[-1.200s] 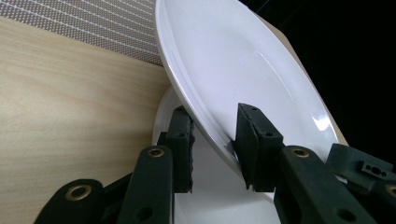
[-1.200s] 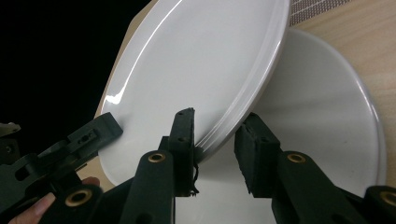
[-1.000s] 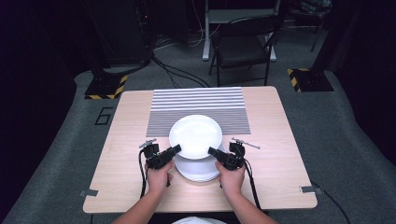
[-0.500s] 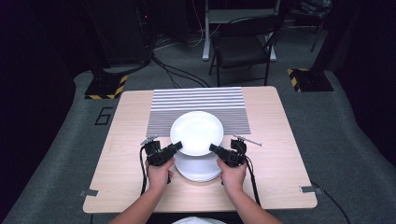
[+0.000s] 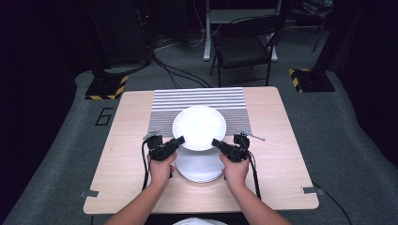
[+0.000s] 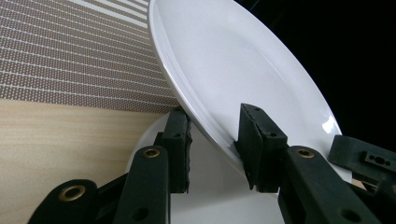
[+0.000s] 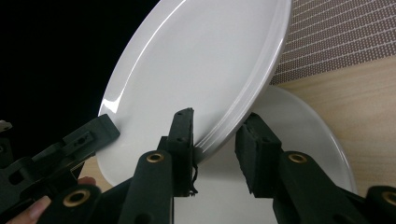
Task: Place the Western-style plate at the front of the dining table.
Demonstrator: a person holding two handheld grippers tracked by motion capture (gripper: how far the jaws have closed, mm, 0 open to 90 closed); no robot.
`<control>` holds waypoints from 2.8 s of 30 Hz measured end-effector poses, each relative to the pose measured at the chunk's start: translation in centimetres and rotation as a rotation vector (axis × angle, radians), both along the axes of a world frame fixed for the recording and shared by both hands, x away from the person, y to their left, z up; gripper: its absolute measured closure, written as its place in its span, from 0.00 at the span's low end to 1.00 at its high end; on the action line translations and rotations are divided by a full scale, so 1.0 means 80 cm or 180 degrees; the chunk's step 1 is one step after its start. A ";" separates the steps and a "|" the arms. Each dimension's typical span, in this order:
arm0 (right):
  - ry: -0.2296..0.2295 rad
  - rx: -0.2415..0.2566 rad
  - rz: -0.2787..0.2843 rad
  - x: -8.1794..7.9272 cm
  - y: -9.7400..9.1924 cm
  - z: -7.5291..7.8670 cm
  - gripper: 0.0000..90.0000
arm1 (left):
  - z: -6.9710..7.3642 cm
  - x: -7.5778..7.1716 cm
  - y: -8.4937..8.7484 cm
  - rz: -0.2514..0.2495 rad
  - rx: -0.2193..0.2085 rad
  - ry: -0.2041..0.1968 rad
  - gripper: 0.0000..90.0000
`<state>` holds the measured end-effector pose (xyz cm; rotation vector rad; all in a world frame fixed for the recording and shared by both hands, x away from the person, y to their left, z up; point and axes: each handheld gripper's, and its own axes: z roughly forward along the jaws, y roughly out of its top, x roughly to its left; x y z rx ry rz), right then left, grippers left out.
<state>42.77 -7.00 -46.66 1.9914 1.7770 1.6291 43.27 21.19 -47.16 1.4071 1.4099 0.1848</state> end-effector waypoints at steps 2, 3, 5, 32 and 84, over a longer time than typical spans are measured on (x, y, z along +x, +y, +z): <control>-0.0009 -0.0021 -0.0001 0.002 -0.001 0.001 0.75 | 0.002 0.002 -0.002 0.0022 -0.0010 0.0011 0.72; -0.0010 -0.0023 -0.0006 0.003 -0.001 0.003 0.74 | 0.003 0.003 -0.003 0.0033 -0.0019 0.0011 0.72; -0.0016 -0.0037 -0.0005 0.005 -0.002 0.005 0.74 | 0.005 0.006 -0.005 0.0051 -0.0027 0.0013 0.72; -0.0074 -0.0109 -0.0096 0.036 0.002 0.011 0.74 | 0.008 0.036 -0.007 0.0117 0.0032 -0.0048 0.72; -0.0129 -0.0218 -0.0084 0.110 0.010 -0.006 0.74 | -0.016 0.102 -0.008 0.0340 -0.0058 -0.0029 0.72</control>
